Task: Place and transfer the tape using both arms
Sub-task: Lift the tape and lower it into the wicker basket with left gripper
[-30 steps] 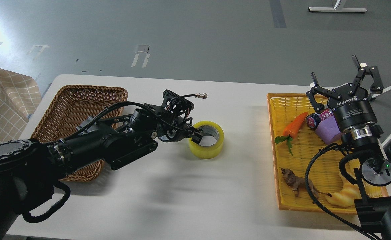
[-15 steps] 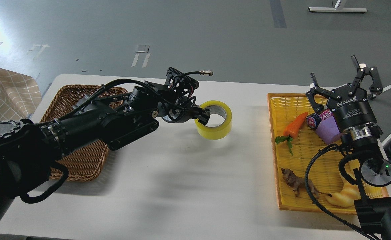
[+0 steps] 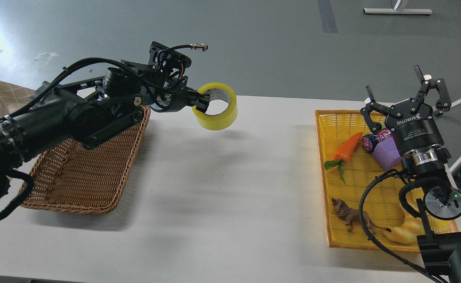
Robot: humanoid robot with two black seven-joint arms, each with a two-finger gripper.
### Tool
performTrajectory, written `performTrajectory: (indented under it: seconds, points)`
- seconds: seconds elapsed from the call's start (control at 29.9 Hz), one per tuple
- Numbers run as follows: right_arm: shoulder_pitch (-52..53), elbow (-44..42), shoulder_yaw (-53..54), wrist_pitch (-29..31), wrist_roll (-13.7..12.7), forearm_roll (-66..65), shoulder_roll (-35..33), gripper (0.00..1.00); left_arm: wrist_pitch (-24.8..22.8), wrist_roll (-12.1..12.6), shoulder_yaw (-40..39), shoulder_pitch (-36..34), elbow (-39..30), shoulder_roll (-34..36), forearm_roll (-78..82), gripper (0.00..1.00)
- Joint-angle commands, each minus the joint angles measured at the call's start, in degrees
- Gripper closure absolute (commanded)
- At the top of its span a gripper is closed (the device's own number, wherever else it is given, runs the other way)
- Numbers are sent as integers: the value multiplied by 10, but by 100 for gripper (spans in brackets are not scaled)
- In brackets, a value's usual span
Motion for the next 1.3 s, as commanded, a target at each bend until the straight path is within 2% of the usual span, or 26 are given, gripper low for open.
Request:
performTrajectory:
  seconds: [0.0,0.23,0.47,0.67,0.9,1.1,1.27]
  points:
    - [0,0,0,0,0,1,0,0,0,-9,1,-1,-23,58,1,100]
    - [2,-1,-1,0,0,0,1,0,0,-45,8,5,-40,155,3,100]
    - [3,-1,-3,0,0,0,5,0,0,-65,40,12,-40,218,2,100]
    - [2,-1,-3,0,0,1,5,0,0,-71,56,31,-36,246,0,100]
    - [0,-1,-3,0,0,1,5,0,0,-81,60,88,-28,264,2,100]
    - [0,-1,-4,0,0,1,6,0,4,-82,59,140,-7,268,2,100]
    - [-3,-1,-4,0,0,1,8,0,15,-90,59,155,-3,269,-1,100]
